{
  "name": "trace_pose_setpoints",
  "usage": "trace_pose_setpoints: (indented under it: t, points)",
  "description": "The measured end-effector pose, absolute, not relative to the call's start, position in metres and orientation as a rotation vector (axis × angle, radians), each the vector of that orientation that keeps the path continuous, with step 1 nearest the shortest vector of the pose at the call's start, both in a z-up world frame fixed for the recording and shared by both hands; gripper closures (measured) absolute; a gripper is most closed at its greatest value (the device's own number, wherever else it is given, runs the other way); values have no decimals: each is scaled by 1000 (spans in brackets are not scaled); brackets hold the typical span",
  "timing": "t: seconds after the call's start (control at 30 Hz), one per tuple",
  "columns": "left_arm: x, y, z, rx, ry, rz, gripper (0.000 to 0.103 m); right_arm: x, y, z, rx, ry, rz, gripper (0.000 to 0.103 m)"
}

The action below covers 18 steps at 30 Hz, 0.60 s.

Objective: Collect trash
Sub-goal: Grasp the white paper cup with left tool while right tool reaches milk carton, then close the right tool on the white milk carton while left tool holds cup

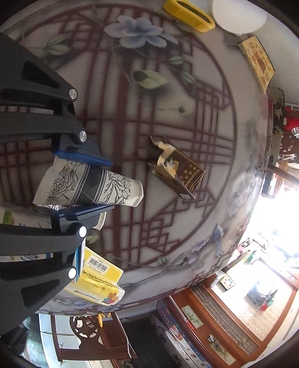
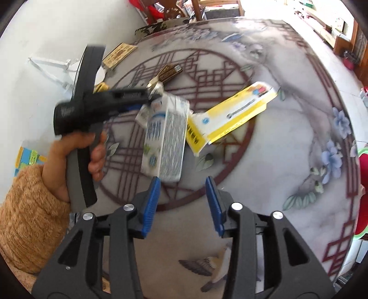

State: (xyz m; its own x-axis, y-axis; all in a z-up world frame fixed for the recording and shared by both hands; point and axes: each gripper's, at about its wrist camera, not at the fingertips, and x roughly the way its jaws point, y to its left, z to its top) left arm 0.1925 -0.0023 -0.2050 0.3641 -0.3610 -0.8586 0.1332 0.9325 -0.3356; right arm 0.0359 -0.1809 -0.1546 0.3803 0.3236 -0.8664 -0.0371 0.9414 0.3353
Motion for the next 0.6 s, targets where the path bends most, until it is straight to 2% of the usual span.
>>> trace_pose_setpoints:
  t: [0.03,0.2,0.27,0.6]
  points:
    - [187,3,-202,-221,1139,-314,74,37,-180,-153,274,1158,235,62]
    - [153,37,-186,-244,1078,-276,74,60,-153,-160,238,1167,276,37]
    - [138,54,-181,-274,1062,-256,74,67,-147,-168,266,1189,284,32]
    - [74,110,-184,-346,1022,-169,73,98,-128,-201,364,1251,246,27]
